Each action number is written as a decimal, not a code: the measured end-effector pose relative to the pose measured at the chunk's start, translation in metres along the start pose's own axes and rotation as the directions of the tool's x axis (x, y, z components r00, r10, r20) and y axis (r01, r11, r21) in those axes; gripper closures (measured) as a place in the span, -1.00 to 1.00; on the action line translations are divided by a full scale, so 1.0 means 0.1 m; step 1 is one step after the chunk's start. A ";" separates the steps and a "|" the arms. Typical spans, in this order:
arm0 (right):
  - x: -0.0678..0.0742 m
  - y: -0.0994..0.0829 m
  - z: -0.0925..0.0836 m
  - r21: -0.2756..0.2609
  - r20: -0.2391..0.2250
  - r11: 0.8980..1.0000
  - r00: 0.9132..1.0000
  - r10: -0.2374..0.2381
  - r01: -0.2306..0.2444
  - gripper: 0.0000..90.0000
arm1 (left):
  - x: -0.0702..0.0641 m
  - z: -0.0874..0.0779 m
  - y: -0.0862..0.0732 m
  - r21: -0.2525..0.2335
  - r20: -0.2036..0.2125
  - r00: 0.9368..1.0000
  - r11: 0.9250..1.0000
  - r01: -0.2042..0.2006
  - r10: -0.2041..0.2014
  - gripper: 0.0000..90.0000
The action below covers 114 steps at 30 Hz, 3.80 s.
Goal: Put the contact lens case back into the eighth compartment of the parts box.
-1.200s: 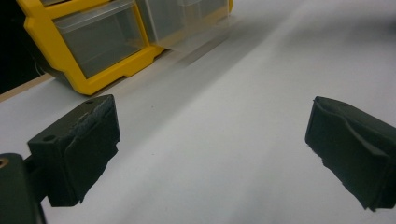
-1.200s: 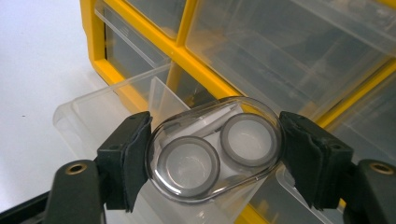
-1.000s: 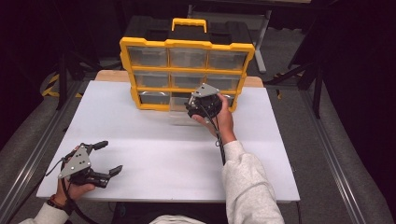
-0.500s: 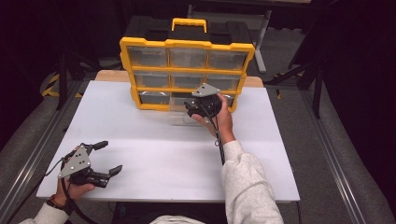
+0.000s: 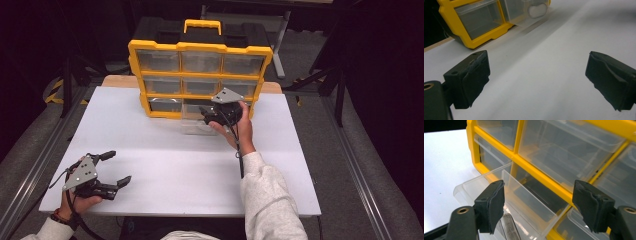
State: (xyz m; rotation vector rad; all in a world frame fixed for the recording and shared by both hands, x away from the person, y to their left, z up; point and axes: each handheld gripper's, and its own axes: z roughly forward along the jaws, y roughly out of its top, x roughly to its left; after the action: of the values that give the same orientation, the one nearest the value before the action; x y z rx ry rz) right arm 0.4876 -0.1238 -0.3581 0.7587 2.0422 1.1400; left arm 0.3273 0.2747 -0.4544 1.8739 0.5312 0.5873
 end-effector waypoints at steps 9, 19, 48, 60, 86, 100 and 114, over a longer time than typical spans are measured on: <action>0.01 0.05 -0.14 -0.039 0.018 0.999 1.000 -0.025 0.025 -0.46 | 0.02 0.02 0.00 0.001 0.003 1.000 1.000 0.003 -0.003 -0.85; 0.04 0.05 -0.30 -0.077 0.018 0.996 0.999 -0.032 0.033 -0.50 | -0.02 0.05 0.00 0.011 0.001 1.000 1.000 -0.013 0.013 -0.84; 0.13 -0.09 -0.70 -0.123 0.003 0.988 0.996 -0.094 0.094 -0.53 | -0.06 0.08 0.00 0.030 0.015 1.000 0.999 -0.024 0.024 -0.83; 0.20 -0.19 -0.84 -0.151 0.000 0.983 0.995 -0.102 0.101 -0.54 | -0.06 0.09 0.00 0.033 0.010 1.000 0.999 -0.026 0.026 -0.84; 0.32 -0.42 -1.06 -0.183 -0.035 0.978 0.994 -0.108 0.100 -0.54 | -0.11 0.04 0.03 0.025 -0.009 0.999 0.998 -0.049 0.049 -0.84; 0.39 -0.56 -1.12 -0.161 -0.052 0.976 0.987 -0.154 0.144 -0.55 | -0.11 0.04 0.03 0.027 -0.005 0.999 0.998 -0.051 0.051 -0.84; 0.47 -0.73 -1.18 -0.126 -0.034 0.977 0.984 -0.175 0.170 -0.56 | -0.11 0.03 0.03 0.028 -0.005 0.998 0.998 -0.057 0.057 -0.84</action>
State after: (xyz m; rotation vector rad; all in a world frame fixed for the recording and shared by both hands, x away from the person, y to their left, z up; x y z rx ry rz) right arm 0.3554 -0.1792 -0.3882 0.4894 2.0100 1.1794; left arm 0.3210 0.2645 -0.4544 1.9198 0.4933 0.6260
